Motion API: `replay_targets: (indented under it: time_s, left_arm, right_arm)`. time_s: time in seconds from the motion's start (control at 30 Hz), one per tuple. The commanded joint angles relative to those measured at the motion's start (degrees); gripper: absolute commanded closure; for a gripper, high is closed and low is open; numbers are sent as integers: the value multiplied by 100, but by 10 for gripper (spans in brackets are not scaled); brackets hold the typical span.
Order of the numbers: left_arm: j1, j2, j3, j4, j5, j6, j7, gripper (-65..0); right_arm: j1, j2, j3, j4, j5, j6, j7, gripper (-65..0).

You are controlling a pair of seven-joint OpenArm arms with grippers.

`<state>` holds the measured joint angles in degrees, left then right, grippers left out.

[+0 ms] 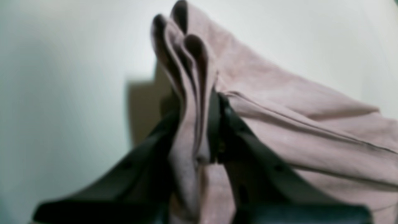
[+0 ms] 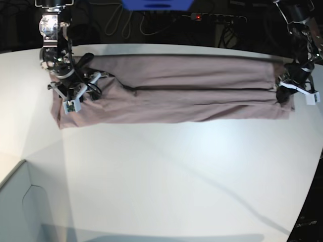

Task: Layout the t-shirt on the table in an organized manner, then fold the t-shirt properly
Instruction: 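Release the strip end with the left gripper and move it to the strip's middle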

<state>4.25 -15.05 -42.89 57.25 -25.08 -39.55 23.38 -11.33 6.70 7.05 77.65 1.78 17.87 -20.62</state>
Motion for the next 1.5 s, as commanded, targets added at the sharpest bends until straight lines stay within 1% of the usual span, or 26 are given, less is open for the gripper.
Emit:
replay_targets:
  time_s: [0.0,0.13,0.23,0.4,0.5,0.57,0.7,0.83,0.93,1.03,1.1,1.3,1.47]
  left_arm:
    - [-51,-100,-31,292,-142,-45,-179,0]
    - [159,261,-31,1145,-142,-45,-179,0]
    - [353,648,-23,1962,-107,-45,-100,0]
    - [625,1272,4,3132,-99,-45,726,0]
    - [792,1676,48,3721,-90,-45,1025,0]
    - [845,1922,329,4028,121,-45,1113,0]
    - [916,2405,1103,4178,912,-45,1069,0]
    - [880,2405,1876,4002,1528,-45,1069,0]
    - [863,2405,2465,3738,1677,-45,1060,0]
    - [740,2405,2949,3404,1695,-45,1060,0]
    - [652,2405,3142,3228,1695,-45,1060,0]
    - [502,2405,3722,3114,1651,-32,1060,0]
    - [397,2405,4206,3105,1651,188,1060,0]
  right_arm:
    - [-32,73,29,38,-218,-77,-342,-292]
    - [-58,73,29,205,-218,-77,-342,-292]
    - [-32,73,3,231,-209,-77,-342,-292]
    - [-14,73,3,205,-209,-77,-351,-292]
    - [-14,73,3,205,-209,-77,-351,-292]
    - [-14,73,-6,205,-209,-77,-351,-292]
    - [-14,73,-6,205,-209,-77,-351,-292]
    - [-14,64,-6,205,-209,-77,-351,-292]
    - [-23,64,-6,205,-209,-77,-351,-292]
    - [-32,64,-6,205,-209,-77,-351,-292]
    - [-40,64,-6,205,-209,-77,-351,-292]
    - [-58,64,-6,205,-209,-77,-351,-292]
    - [-67,64,-6,205,-209,-77,-351,-292]
